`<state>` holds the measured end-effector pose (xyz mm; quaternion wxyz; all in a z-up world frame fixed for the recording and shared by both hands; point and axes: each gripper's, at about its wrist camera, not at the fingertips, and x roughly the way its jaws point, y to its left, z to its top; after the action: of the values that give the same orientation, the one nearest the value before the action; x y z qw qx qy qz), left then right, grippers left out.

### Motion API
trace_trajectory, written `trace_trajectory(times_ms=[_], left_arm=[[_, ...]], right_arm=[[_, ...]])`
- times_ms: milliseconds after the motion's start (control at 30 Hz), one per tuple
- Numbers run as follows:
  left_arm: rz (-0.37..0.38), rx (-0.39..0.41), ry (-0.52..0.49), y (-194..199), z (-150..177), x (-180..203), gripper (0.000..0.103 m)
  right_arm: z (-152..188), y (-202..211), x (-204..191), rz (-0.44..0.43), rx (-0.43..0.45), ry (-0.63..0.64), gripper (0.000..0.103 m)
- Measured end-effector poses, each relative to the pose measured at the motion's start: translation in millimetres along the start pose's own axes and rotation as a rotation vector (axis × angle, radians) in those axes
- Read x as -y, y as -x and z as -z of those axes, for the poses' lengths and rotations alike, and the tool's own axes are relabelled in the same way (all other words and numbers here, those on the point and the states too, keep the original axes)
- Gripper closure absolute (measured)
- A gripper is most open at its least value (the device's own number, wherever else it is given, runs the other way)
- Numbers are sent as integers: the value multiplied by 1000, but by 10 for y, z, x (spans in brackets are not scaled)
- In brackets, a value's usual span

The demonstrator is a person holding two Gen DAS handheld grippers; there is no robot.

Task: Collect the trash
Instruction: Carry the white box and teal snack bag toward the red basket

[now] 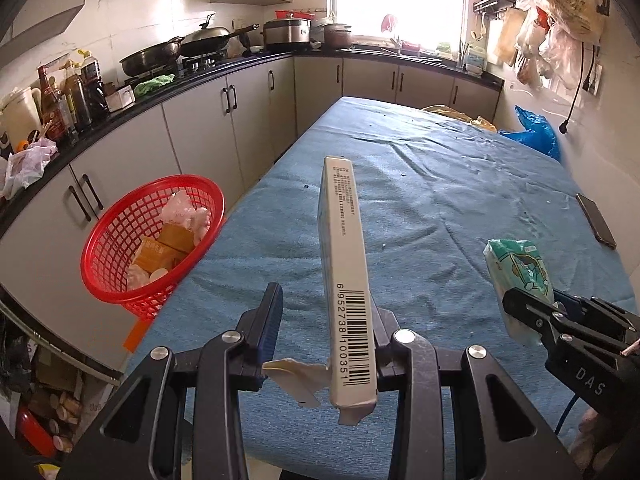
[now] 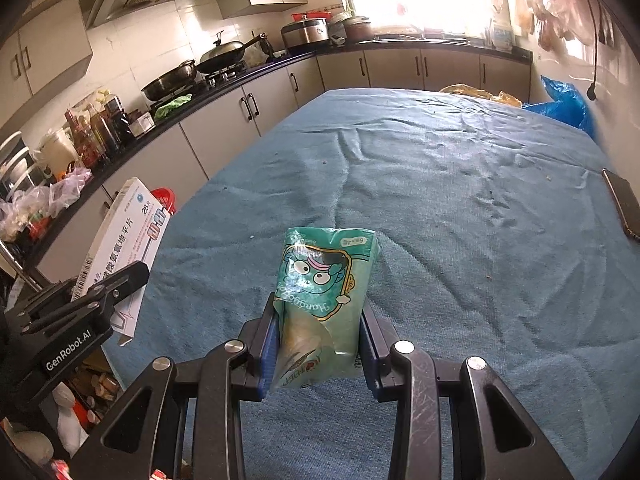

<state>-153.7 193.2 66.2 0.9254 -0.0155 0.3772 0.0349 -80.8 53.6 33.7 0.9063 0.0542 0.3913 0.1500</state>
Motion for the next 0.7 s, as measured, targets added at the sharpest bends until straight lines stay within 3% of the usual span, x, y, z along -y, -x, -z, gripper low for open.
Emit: trace_trajectory(times_ms=[700], left_arm=[[1, -2, -2, -15, -1, 18, 68]], right_arm=[[36, -8, -134, 10, -1, 24, 65]])
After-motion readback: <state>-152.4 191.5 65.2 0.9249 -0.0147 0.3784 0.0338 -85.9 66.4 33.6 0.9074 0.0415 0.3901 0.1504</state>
